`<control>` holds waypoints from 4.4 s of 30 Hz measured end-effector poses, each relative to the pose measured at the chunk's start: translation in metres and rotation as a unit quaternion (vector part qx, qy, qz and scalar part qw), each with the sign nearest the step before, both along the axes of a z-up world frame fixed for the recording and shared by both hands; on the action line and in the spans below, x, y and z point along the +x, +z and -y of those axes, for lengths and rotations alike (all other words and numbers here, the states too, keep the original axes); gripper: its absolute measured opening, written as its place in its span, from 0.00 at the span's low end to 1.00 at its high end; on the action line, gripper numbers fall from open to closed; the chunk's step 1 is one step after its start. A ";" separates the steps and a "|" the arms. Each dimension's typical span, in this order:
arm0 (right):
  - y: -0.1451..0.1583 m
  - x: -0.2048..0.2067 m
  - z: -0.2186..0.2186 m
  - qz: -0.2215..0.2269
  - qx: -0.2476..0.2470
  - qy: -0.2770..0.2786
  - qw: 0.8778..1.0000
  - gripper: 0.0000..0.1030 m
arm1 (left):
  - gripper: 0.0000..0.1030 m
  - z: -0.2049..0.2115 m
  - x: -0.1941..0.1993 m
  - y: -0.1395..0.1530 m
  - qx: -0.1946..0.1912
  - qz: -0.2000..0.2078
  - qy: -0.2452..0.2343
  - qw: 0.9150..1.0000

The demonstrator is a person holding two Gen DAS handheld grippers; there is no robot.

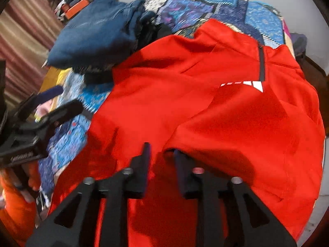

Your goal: Fold large clothes

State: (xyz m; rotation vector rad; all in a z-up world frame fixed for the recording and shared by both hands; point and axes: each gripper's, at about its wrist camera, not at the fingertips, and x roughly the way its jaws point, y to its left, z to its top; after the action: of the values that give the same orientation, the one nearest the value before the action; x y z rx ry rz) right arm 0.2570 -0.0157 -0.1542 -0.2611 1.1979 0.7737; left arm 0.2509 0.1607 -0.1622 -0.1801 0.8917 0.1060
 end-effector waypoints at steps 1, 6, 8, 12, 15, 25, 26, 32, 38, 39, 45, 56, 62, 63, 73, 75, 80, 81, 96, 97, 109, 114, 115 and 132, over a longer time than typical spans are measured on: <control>0.001 -0.004 0.001 0.002 0.003 0.003 1.000 0.34 | 0.92 0.002 0.001 0.001 0.000 0.001 -0.001 1.000; 0.027 -0.016 0.027 0.057 0.015 -0.004 0.998 0.35 | 0.92 0.017 0.007 0.013 0.007 0.012 -0.017 1.000; 0.040 -0.016 0.045 0.081 0.024 -0.017 0.996 0.35 | 0.92 0.028 0.012 0.019 0.016 0.017 -0.028 0.999; 0.062 -0.010 0.086 0.126 0.037 -0.074 0.989 0.53 | 0.92 0.055 0.023 0.032 0.035 0.028 -0.057 0.997; 0.074 -0.009 0.121 0.163 0.050 -0.124 0.977 0.62 | 0.92 0.080 0.034 0.041 0.047 0.036 -0.087 0.994; 0.077 0.007 0.210 0.185 0.020 -0.259 0.948 0.62 | 0.92 0.186 0.063 0.039 0.090 0.038 -0.221 0.970; 0.073 0.008 0.215 0.177 0.021 -0.267 0.947 0.62 | 0.92 0.194 0.065 0.035 0.095 0.033 -0.231 0.968; 0.045 0.013 0.234 0.133 0.016 -0.286 0.949 0.62 | 0.92 0.227 0.086 -0.007 0.105 -0.039 -0.269 0.957; -0.001 0.020 0.238 0.066 0.000 -0.285 0.956 0.62 | 1.00 0.230 0.091 -0.031 0.080 -0.074 -0.285 0.952; -0.009 0.020 0.237 0.053 -0.003 -0.284 0.957 0.62 | 1.00 0.232 0.092 -0.034 0.075 -0.080 -0.289 0.951; -0.022 0.013 0.239 0.038 0.001 -0.288 0.957 0.63 | 1.00 0.236 0.102 -0.041 0.052 -0.093 -0.292 0.950; -0.025 0.018 0.239 0.024 0.003 -0.290 0.957 0.64 | 0.11 0.212 0.115 -0.031 0.075 -0.055 -0.216 0.972; -0.022 0.021 0.236 0.027 -0.003 -0.289 0.957 0.64 | 0.04 0.157 0.105 0.007 0.044 0.001 -0.150 0.988; -0.023 0.022 0.236 0.027 -0.005 -0.288 0.957 0.64 | 0.04 0.143 0.100 0.016 0.034 0.014 -0.134 0.990; -0.023 0.022 0.230 0.029 -0.009 -0.288 0.957 0.64 | 0.02 0.032 0.034 0.033 -0.006 0.048 -0.022 0.999; -0.023 0.022 0.228 0.031 -0.013 -0.288 0.957 0.66 | 0.02 0.026 0.025 0.014 -0.006 0.023 -0.019 1.000; -0.024 0.021 0.225 0.035 -0.021 -0.290 0.956 0.67 | 0.05 0.015 0.009 -0.048 0.029 -0.063 0.011 0.998; -0.024 0.021 0.226 0.035 -0.021 -0.292 0.956 0.69 | 0.08 0.012 0.007 -0.055 0.025 -0.072 0.016 0.997; -0.012 0.022 0.219 0.040 -0.036 -0.303 0.951 0.72 | 0.26 -0.029 -0.021 -0.075 0.047 -0.113 0.056 0.991; -0.009 0.023 0.217 0.046 -0.037 -0.300 0.952 0.72 | 0.31 -0.026 -0.020 -0.066 0.048 -0.102 0.050 0.992; 0.062 0.043 0.196 0.144 0.026 -0.279 0.949 0.72 | 0.90 0.022 0.027 0.032 0.069 0.030 0.015 0.997; 0.078 0.058 0.181 0.167 0.036 -0.270 0.947 0.72 | 0.90 0.041 0.067 0.048 0.046 0.046 -0.015 0.998; 0.081 0.062 0.178 0.173 0.037 -0.267 0.947 0.72 | 0.90 0.046 0.077 0.053 0.053 0.052 -0.020 0.997; 0.056 0.161 0.126 0.131 0.039 -0.255 0.957 0.72 | 0.90 0.076 0.215 0.015 0.019 0.023 -0.062 0.998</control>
State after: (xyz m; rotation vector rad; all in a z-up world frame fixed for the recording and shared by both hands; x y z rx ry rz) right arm 0.4182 -0.1412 -0.0984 0.0173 0.9223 0.3197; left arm 0.4655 0.0845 -0.1474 -0.0904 0.8521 0.0035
